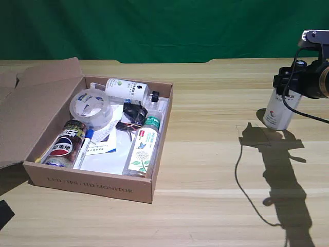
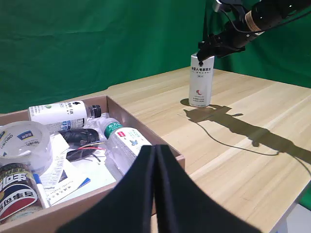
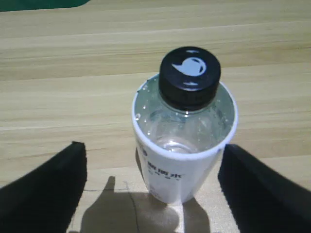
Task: Place the white bottle into the box.
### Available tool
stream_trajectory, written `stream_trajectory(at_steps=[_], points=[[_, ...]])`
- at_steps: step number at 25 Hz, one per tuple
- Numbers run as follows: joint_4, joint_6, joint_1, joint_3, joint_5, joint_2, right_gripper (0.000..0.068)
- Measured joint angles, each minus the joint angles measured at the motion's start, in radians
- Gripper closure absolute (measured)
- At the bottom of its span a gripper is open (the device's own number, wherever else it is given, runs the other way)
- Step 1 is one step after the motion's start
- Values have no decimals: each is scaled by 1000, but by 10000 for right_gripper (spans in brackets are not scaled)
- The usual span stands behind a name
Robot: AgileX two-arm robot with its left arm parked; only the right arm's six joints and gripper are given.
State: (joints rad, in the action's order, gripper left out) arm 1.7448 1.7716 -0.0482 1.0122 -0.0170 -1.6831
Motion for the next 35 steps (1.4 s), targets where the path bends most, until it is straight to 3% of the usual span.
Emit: stream_trajectory(at_steps=[18, 35], points=[[-3, 24, 0, 26, 99, -172, 13], [-6, 24, 0, 153, 135, -323, 17]])
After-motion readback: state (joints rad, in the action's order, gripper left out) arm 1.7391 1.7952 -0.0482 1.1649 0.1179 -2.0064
